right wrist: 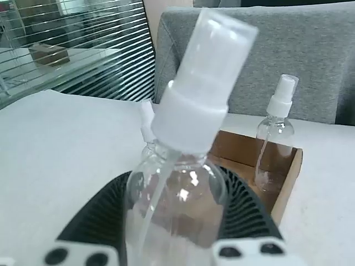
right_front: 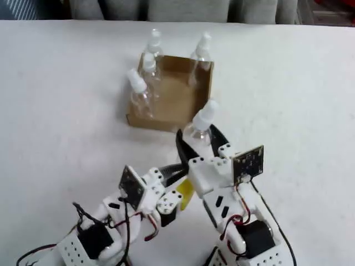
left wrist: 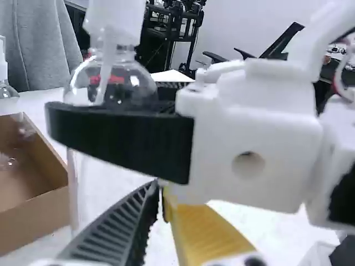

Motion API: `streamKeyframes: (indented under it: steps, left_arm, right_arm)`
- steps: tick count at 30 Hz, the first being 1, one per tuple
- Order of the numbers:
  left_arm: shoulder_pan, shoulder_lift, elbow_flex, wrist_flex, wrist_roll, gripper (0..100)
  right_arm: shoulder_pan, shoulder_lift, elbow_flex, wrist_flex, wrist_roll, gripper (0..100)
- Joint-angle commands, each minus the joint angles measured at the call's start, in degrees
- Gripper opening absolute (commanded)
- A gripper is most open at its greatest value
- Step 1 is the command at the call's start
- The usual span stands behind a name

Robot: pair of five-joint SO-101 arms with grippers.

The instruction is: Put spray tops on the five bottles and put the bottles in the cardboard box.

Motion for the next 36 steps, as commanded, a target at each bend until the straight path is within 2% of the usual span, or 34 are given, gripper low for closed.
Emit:
streamKeyframes:
  steps: [1,14,20,28,36]
  left_arm:
    - [-1.01,0.84,0.0,-0.62,-0.09,2]
    - [-0.92,0.84,0.0,-0.35,-0.09,2]
    - [-0.92,0.84,0.0,-0.26,-0.18,2]
    - [-1.01,0.84,0.0,-0.53,-0.18,2]
    - [-0.92,0.66,0.0,-0.18,-0.18,2]
  right_arm:
    - [-0.75,-0.57,-6.15,1.36,-0.09,1.5]
    - [-5.32,-0.57,-8.53,3.82,0.09,1.5]
    - [-5.41,-0.57,-14.15,12.97,3.78,1.5]
    - [-5.41,-0.57,-14.07,17.27,6.07,1.5]
    - [-4.88,-0.48,-12.4,15.25,7.21,1.5]
